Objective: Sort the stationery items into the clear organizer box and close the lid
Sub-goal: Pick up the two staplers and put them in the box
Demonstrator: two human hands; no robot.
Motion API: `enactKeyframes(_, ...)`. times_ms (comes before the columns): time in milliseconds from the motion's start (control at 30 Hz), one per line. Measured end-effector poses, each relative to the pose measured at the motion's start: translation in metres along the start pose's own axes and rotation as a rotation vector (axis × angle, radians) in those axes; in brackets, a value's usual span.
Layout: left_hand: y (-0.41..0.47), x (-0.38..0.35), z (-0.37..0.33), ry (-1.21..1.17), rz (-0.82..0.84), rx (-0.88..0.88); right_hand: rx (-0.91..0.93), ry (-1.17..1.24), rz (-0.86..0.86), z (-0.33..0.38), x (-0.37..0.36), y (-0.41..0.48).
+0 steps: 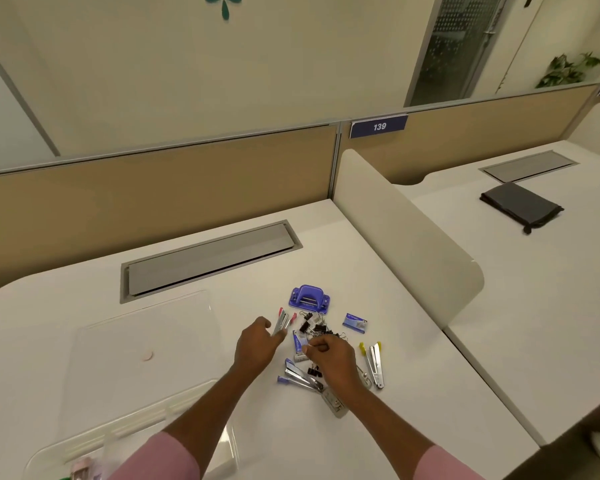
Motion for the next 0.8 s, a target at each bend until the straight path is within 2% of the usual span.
enactKeyframes(200, 0.017, -0.011, -0.007, 0.066, -0.038, -0.016, 0.03, -0.07, 0.007, 0.0, -0.003, 0.012)
enactKeyframes(433, 0.027, -0.026, -0.011, 0.132, -0.048, -0.025, 0.245, -0.575, 0.197, 0.012, -0.028, 0.002)
enactKeyframes(533, 0.029, -0.031, -0.013, 0.177, -0.042, -0.058, 0.251, -0.732, 0.248, 0.009, -0.034, -0.002)
enactKeyframes(633, 0.029, -0.033, -0.015, 0.192, -0.044, -0.084, 0.257, -0.806, 0.278, 0.001, -0.042, -0.003)
enactKeyframes(800, 0.034, -0.037, -0.013, 0.221, -0.037, -0.099, 0.371, -0.89, 0.268, -0.006, -0.054, -0.004)
Point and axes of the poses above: each hand's wrist, its own y-axis towards the middle knuckle, its own x-axis out of the back of the hand, z = x × y, the point moved 8 cm from there along y, towards the middle knuckle, and after that the axes turned 7 degrees about -z, right-handed, at the moved point
